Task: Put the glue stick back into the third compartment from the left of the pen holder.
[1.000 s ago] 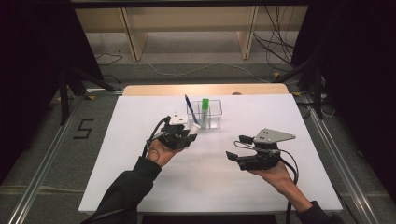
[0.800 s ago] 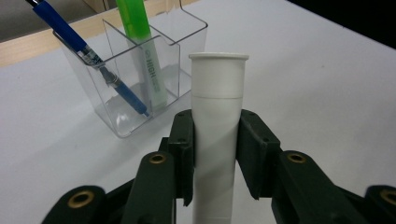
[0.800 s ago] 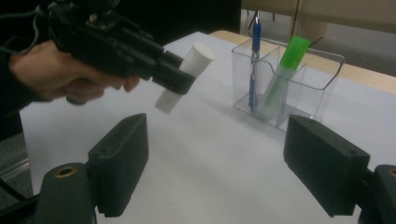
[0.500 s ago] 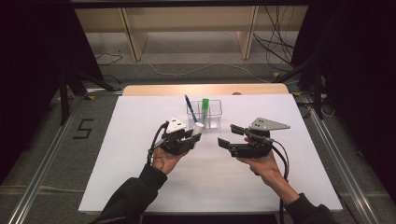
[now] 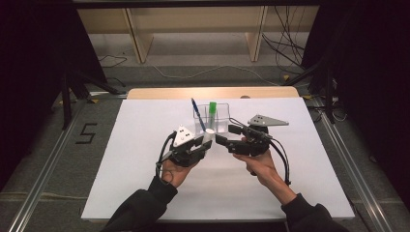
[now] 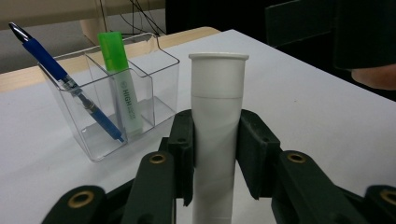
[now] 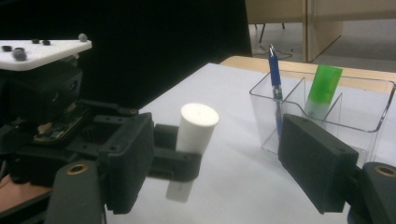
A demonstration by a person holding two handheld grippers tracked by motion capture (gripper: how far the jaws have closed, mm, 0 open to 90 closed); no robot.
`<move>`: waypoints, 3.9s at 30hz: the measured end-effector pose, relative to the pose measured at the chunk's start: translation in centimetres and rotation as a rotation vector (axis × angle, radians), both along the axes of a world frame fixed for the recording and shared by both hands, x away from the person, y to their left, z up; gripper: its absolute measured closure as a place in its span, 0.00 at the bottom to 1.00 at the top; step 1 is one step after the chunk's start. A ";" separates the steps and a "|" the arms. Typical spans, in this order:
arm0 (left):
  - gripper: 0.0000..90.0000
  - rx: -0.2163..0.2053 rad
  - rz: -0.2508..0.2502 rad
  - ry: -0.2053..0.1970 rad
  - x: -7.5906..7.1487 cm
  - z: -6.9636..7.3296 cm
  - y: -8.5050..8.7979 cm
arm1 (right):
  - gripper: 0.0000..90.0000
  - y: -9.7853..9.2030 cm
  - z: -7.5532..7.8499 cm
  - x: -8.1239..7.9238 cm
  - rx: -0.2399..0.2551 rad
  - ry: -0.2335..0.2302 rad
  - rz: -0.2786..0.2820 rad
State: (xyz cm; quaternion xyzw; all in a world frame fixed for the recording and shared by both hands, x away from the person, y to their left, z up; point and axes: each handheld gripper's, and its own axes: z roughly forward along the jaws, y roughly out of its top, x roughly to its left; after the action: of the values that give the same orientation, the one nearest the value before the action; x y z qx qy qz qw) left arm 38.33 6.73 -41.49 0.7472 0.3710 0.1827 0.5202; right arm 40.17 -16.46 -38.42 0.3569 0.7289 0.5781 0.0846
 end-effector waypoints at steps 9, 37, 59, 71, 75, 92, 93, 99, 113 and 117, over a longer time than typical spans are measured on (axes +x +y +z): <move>0.76 -0.007 -0.008 -0.012 -0.5 0.2 -0.3 | 0.40 1.2 -0.4 0.6 0.030 0.035 0.013; 0.76 -0.021 -0.003 -0.025 -0.8 0.5 -0.6 | 0.71 2.3 -1.2 0.9 0.101 0.091 0.028; 0.27 0.024 -0.016 0.056 -0.8 0.7 1.2 | 0.73 0.6 0.2 2.7 0.078 -0.020 -0.081; 0.26 0.066 -0.008 0.063 -1.3 0.1 3.9 | 0.73 -0.1 1.0 5.6 0.048 -0.055 -0.158; 0.26 0.066 -0.002 0.065 -1.5 0.0 4.5 | 0.73 -0.4 1.3 6.5 0.039 -0.063 -0.178; 0.25 0.064 0.023 0.065 -2.2 -0.4 6.1 | 0.73 -0.5 2.0 10.5 0.006 -0.079 -0.272; 0.25 0.066 0.023 0.064 -2.2 -0.3 6.2 | 0.73 -0.4 1.8 10.7 0.001 -0.076 -0.279; 0.25 0.062 0.032 0.061 -2.4 -0.4 6.4 | 0.73 0.2 0.5 12.2 -0.045 -0.068 -0.317; 0.24 0.033 0.055 0.047 -2.9 -0.4 7.3 | 0.71 1.3 -2.2 13.3 -0.155 -0.030 -0.348; 0.24 0.015 0.065 0.048 -2.9 -0.4 7.6 | 0.48 0.9 -2.2 12.9 -0.165 -0.014 -0.355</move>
State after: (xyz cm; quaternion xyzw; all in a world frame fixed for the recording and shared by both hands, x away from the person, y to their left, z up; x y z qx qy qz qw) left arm 35.42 14.38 -41.86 0.7427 0.4060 0.1844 0.4995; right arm 53.04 -15.52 -40.57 0.4676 0.6990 0.4947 0.2194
